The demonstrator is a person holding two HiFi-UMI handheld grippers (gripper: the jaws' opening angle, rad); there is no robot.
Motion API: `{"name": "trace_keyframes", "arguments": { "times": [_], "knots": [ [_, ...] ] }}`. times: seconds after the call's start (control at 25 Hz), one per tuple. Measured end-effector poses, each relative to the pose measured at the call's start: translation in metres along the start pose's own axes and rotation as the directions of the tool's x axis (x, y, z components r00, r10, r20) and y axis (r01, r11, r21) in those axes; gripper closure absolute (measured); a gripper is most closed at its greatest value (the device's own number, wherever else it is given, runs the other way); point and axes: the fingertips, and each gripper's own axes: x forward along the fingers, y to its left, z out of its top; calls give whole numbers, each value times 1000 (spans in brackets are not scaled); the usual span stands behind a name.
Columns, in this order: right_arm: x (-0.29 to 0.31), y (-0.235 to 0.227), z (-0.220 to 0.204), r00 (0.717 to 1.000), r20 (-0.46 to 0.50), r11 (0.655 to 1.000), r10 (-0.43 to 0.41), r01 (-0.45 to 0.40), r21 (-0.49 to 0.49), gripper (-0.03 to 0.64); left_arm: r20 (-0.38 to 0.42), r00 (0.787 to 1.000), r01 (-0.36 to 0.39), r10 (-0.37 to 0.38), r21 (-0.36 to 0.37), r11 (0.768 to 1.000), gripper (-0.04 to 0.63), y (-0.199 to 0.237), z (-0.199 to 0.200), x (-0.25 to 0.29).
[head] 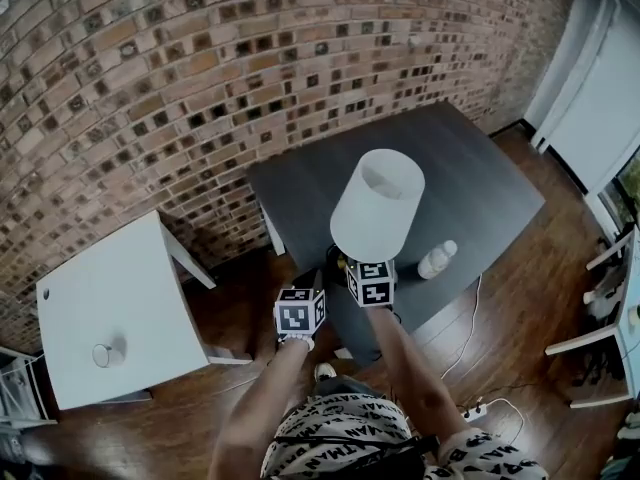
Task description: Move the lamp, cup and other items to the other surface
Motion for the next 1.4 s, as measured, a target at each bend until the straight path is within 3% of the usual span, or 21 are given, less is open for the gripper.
{"name": "trace_keyframes", "arguments": {
  "times": [0.28,0.64,1.04,1.4],
  "knots": [
    [-15,106,34,989,27,989,143,-142,-45,566,70,992,-100,104,-55,993,594,47,-1,-86],
    [-51,263,57,950,52,948,308,-302,-103,568,124,964,-221,236,-126,967,594,116,-37,-211],
    [-91,420,61,878,43,872,477,-466,-149,566,114,906,-372,409,-250,894,594,180,-119,-347],
    [-90,534,69,800,30,785,600,-581,-213,568,104,834,-466,541,-393,793,594,233,-171,-424]
  ]
}}
